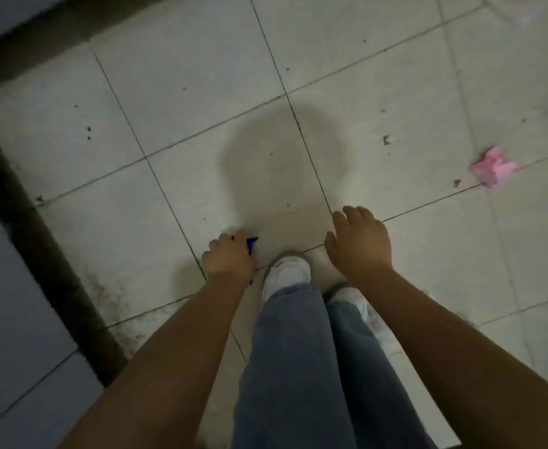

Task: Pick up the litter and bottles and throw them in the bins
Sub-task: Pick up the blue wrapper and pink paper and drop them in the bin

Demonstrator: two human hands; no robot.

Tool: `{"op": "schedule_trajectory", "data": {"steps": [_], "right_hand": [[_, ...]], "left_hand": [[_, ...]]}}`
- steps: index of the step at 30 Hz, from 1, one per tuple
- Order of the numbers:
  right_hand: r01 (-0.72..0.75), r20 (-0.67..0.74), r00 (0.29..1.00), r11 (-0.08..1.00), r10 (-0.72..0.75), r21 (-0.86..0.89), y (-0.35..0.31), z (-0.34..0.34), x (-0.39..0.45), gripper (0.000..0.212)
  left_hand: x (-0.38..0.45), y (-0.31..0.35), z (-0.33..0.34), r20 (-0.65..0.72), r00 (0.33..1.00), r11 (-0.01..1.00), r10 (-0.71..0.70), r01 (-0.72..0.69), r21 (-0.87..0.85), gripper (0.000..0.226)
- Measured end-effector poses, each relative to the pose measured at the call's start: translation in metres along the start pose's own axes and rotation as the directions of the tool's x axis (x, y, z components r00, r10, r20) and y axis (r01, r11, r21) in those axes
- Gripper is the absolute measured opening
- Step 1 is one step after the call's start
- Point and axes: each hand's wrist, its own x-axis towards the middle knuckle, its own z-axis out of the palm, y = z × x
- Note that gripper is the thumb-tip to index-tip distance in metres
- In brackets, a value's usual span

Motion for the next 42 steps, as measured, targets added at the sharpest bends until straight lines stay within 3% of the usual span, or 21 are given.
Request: {"op": "schedule_trajectory", "data": {"steps": [5, 8, 12, 14, 17, 19, 20, 22, 24, 28, 30, 34, 40, 42], "right_hand": [[-0.028, -0.095, 0.995, 0.989, 0.042, 0.143, 0.014, 0.038, 0.040, 0.027], [-0.036, -0.179, 0.982, 0.985, 0.067, 0.170, 0.032, 0.041, 0.051, 0.021], [-0.140, -0.225, 0.956, 0.968, 0.186, 0.206, 0.075, 0.031, 0.061, 0.046], [-0.282, -0.250, 0.902, 0.918, 0.353, 0.279, 0.103, 0.020, 0.067, 0.050], [-0.525, -0.206, 0.750, 0.755, 0.629, 0.393, 0.158, 0.006, 0.078, 0.044], [-0.567, -0.228, 0.645, 0.656, 0.730, 0.498, 0.193, 0.000, 0.083, 0.052], [-0.573, -0.205, 0.628, 0.624, 0.751, 0.531, 0.208, -0.002, 0.085, 0.056], [-0.574, -0.118, 0.672, 0.615, 0.731, 0.541, 0.229, 0.001, 0.088, 0.058], [-0.510, -0.111, 0.732, 0.649, 0.673, 0.565, 0.238, 0.008, 0.089, 0.045], [-0.417, -0.154, 0.725, 0.606, 0.671, 0.678, 0.244, 0.013, 0.080, 0.030], [-0.394, -0.145, 0.716, 0.566, 0.683, 0.724, 0.244, 0.007, 0.065, 0.029], [-0.389, -0.068, 0.694, 0.453, 0.716, 0.803, 0.229, -0.018, -0.007, 0.033], [-0.469, 0.163, 0.639, 0.213, 0.752, 0.857, 0.201, -0.072, -0.172, 0.038], [-0.489, 0.222, 0.578, 0.116, 0.785, 0.865, 0.197, -0.094, -0.235, 0.038]], "left_hand": [[0.040, 0.006, 0.023, -0.008, 0.999, 0.998, -0.041, 0.042, 0.039, 0.035], [0.045, 0.025, 0.007, -0.043, 0.998, 0.998, 0.041, -0.038, 0.054, 0.028], [0.054, 0.086, -0.036, -0.122, 0.969, 0.975, 0.215, -0.206, 0.083, 0.024], [0.060, 0.125, -0.058, -0.207, 0.930, 0.953, 0.304, -0.294, 0.076, 0.026], [0.072, 0.183, -0.078, -0.302, 0.843, 0.895, 0.445, -0.425, 0.132, 0.028], [0.080, 0.215, -0.086, -0.319, 0.784, 0.846, 0.533, -0.494, 0.199, 0.030], [0.083, 0.229, -0.089, -0.326, 0.759, 0.826, 0.564, -0.521, 0.216, 0.032], [0.091, 0.251, -0.093, -0.347, 0.721, 0.800, 0.600, -0.539, 0.264, 0.033], [0.098, 0.266, -0.097, -0.346, 0.696, 0.777, 0.629, -0.540, 0.326, 0.032], [0.095, 0.291, -0.113, -0.326, 0.689, 0.757, 0.647, -0.530, 0.383, 0.029], [0.081, 0.298, -0.121, -0.327, 0.691, 0.761, 0.644, -0.536, 0.366, 0.026], [0.016, 0.300, -0.133, -0.316, 0.718, 0.783, 0.620, -0.542, 0.306, 0.043], [-0.143, 0.302, -0.156, -0.195, 0.734, 0.750, 0.650, -0.580, 0.317, 0.025], [-0.205, 0.307, -0.165, -0.157, 0.740, 0.742, 0.654, -0.587, 0.324, 0.026]]}}
